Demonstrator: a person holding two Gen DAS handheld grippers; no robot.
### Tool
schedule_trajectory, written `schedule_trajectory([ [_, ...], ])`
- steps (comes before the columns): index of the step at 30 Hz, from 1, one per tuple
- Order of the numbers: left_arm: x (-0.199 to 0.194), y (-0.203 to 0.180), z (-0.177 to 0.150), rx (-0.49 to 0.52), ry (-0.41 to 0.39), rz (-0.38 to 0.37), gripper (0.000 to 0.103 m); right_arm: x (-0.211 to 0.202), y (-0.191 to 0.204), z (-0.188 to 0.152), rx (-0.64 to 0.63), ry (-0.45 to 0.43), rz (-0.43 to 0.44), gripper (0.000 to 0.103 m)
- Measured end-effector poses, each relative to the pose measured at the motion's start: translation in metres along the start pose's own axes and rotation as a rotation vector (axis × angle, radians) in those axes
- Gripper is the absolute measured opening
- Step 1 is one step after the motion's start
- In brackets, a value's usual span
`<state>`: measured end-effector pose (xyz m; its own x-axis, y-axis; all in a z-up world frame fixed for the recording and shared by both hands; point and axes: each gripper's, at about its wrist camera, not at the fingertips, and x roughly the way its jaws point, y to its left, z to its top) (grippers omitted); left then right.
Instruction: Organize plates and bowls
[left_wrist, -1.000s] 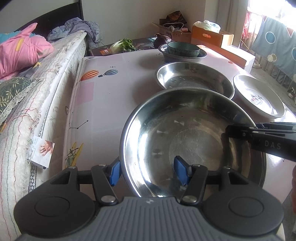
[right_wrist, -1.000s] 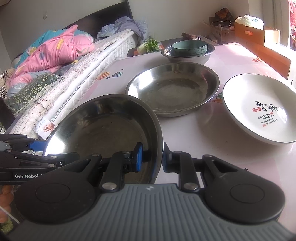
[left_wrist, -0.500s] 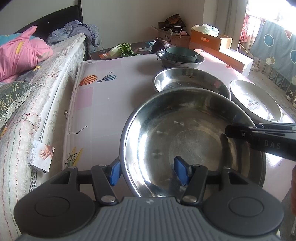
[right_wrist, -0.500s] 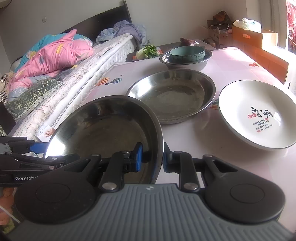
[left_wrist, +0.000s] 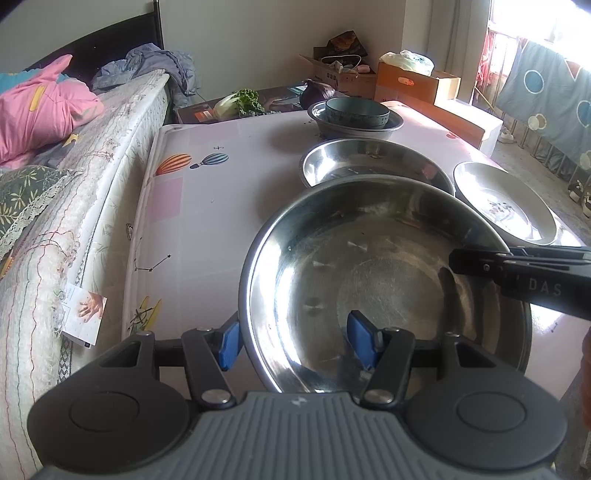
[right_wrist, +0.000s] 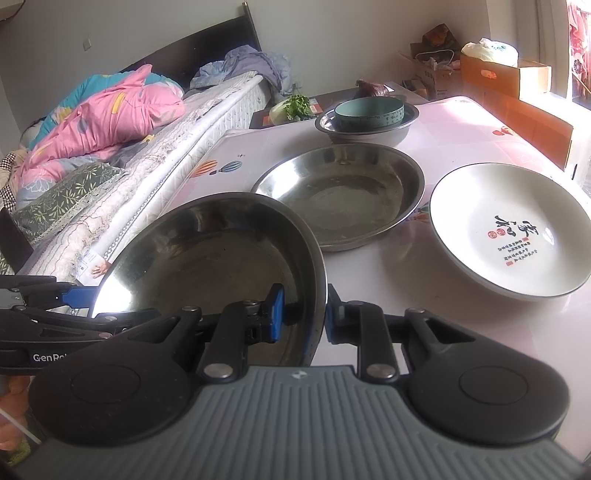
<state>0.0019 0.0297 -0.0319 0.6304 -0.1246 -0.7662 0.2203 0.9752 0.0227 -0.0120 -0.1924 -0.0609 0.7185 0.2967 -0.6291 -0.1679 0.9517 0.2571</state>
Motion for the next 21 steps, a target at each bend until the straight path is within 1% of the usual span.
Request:
schedule_trajectory([
  [11, 0.000, -0.003, 0.007, 0.004, -0.010, -0.006, 0.060, -0.005, -0.003, 0.003, 0.009, -0.011, -0.001, 0.022],
  [21, 0.000, -0.008, 0.020, 0.011, -0.022, -0.013, 0.060, -0.008, -0.010, 0.014, 0.024, -0.020, -0.008, 0.022],
])
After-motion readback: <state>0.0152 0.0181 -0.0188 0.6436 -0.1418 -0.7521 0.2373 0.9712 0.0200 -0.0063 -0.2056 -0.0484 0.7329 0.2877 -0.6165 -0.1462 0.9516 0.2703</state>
